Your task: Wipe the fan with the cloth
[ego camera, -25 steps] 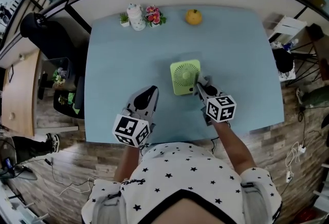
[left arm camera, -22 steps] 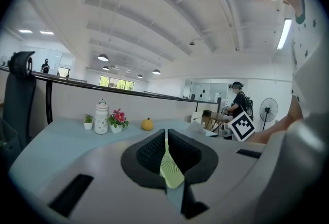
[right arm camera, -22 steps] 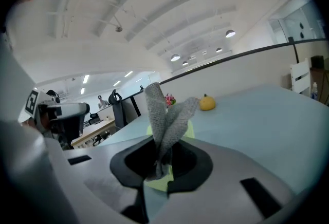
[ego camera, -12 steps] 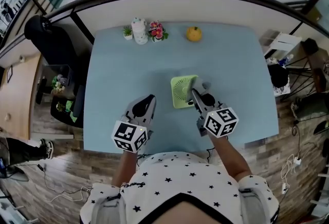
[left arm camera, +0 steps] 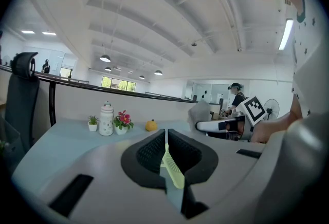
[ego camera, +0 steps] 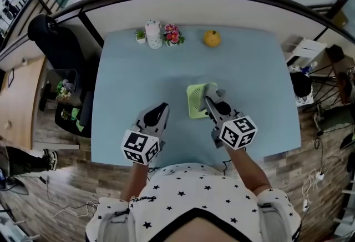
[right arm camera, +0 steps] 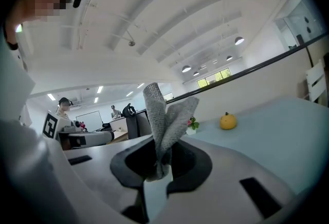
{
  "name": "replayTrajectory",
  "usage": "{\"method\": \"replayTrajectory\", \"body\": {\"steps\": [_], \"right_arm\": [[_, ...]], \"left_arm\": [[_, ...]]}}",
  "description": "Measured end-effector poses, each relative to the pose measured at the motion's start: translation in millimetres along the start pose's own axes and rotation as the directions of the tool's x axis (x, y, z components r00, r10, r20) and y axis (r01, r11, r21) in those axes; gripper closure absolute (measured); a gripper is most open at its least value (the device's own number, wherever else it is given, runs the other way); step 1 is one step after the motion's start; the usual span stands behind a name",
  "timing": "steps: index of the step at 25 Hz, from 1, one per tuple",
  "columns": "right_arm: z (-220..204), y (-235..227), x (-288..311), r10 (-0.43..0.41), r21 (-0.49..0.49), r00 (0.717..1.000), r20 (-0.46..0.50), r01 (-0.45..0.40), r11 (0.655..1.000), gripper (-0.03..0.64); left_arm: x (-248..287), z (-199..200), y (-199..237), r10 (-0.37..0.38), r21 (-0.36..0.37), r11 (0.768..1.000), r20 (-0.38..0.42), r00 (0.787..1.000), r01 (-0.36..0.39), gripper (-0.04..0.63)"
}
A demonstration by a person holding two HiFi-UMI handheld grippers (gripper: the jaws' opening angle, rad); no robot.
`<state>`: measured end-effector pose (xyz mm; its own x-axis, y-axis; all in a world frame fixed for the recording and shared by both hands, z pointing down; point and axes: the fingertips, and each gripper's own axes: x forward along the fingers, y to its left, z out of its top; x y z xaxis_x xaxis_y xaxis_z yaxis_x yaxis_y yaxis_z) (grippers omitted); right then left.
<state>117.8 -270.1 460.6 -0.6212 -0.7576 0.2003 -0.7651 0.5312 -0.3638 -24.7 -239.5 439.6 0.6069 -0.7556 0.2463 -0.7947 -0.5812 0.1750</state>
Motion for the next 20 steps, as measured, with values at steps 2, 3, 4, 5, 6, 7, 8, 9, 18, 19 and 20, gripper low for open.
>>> {"method": "replayTrajectory", "body": {"steps": [2, 3, 4, 5, 6, 7, 8, 9, 18, 19, 20], "right_arm": [[1.5, 3.0, 1.0, 0.009, 0.013, 1.000, 0.005, -0.009, 1.000, 0.569], [2.1, 4.8, 1.9, 0.014, 0.020, 1.000, 0.008, -0.014, 1.000, 0.569], [2.6, 6.5, 3.0, 0.018, 0.026, 1.000, 0.011, -0.018, 1.000, 0.569], [3.4, 8.2, 4.2, 0.022, 0.031, 1.000, 0.014, -0.023, 0.999, 0.569], [4.3, 9.8, 5.4, 0.026, 0.037, 1.000, 0.017, -0.027, 0.999, 0.569], [5.3, 11.0, 6.5, 0.029, 0.040, 0.999, 0.019, -0.030, 0.999, 0.569], [6.3, 11.9, 7.3, 0.030, 0.042, 0.999, 0.021, -0.031, 0.999, 0.569], [7.1, 12.7, 8.0, 0.030, 0.043, 0.999, 0.022, -0.031, 0.999, 0.569], [8.9, 15.9, 11.0, 0.024, 0.047, 0.999, 0.024, -0.025, 0.999, 0.569], [8.2, 16.1, 11.9, 0.023, 0.048, 0.999, 0.023, -0.024, 0.999, 0.569], [7.5, 16.3, 13.0, 0.022, 0.049, 1.000, 0.022, -0.023, 0.999, 0.569]], "left_arm": [[-1.4, -0.7, 2.1, 0.004, -0.002, 1.000, 0.000, 1.000, -0.004, 0.555], [-2.1, -1.2, 3.8, 0.007, -0.003, 1.000, 0.000, 1.000, -0.007, 0.555], [-2.4, -1.5, 5.6, 0.009, -0.003, 1.000, -0.001, 1.000, -0.009, 0.555], [-2.4, -1.7, 7.4, 0.011, -0.003, 1.000, -0.001, 1.000, -0.011, 0.555], [-2.3, -1.7, 9.1, 0.012, -0.005, 1.000, -0.001, 1.000, -0.012, 0.555], [-2.2, -1.7, 10.5, 0.013, -0.007, 1.000, -0.001, 1.000, -0.013, 0.555], [-2.0, -1.9, 11.5, 0.012, -0.008, 1.000, -0.001, 1.000, -0.012, 0.555], [-2.0, -2.3, 12.4, 0.011, -0.010, 1.000, -0.002, 1.000, -0.011, 0.555], [-0.9, -4.1, 18.1, -0.002, -0.014, 1.000, -0.002, 1.000, 0.002, 0.555], [-0.9, -4.3, 18.8, -0.004, -0.014, 1.000, -0.002, 1.000, 0.004, 0.555], [-0.8, -4.5, 19.5, -0.006, -0.014, 1.000, -0.002, 1.000, 0.006, 0.555]]}}
